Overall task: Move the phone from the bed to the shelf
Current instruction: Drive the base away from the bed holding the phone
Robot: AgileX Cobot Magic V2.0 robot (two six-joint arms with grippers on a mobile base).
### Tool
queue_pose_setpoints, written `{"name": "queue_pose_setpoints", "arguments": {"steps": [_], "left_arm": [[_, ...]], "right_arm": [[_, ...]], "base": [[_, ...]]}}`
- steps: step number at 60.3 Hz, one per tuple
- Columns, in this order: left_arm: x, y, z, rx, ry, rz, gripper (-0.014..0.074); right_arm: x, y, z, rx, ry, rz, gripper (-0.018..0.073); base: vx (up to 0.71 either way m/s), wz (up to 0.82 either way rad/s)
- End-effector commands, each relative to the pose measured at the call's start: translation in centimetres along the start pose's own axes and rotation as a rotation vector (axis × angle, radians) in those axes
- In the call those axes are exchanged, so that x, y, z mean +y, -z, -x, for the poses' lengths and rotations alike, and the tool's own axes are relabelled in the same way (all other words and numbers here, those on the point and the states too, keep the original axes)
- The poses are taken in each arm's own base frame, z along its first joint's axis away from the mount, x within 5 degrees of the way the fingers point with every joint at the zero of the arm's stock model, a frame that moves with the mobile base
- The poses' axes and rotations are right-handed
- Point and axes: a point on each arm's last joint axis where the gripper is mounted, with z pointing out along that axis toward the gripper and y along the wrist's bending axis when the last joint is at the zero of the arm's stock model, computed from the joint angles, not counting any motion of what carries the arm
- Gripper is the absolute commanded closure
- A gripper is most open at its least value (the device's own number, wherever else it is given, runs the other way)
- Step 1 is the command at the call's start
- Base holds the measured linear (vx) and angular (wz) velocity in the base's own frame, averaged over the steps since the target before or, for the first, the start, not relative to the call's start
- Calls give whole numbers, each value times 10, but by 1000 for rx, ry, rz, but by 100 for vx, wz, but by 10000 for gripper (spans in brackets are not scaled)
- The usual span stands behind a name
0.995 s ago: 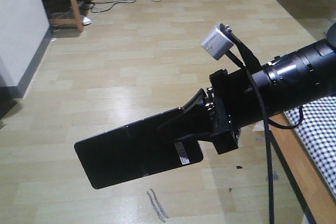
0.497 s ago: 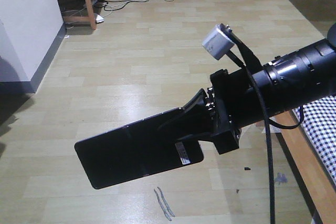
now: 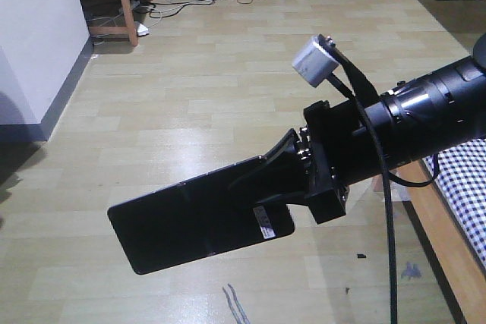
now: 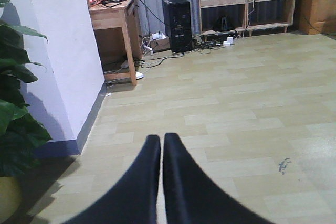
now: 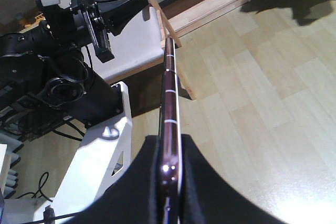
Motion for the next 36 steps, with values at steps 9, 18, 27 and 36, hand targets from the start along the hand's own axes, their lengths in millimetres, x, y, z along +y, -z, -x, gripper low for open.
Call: {"name": "queue_pose_setpoints", "arguments": {"steps": [9,18,27,36], "left_arm": [[1,3,15,-106,9,5,596],[1,3,15,-106,9,5,596],[1,3,15,-106,9,5,596],[1,3,15,-106,9,5,596]], "right_arm": [[21,10,12,-66,28,86,561],[21,10,12,-66,28,86,561],[21,10,12,-66,28,86,561],[21,10,12,-66,28,86,561]], "base": [[18,4],[23,0],[27,-5],[30,-7]]}}
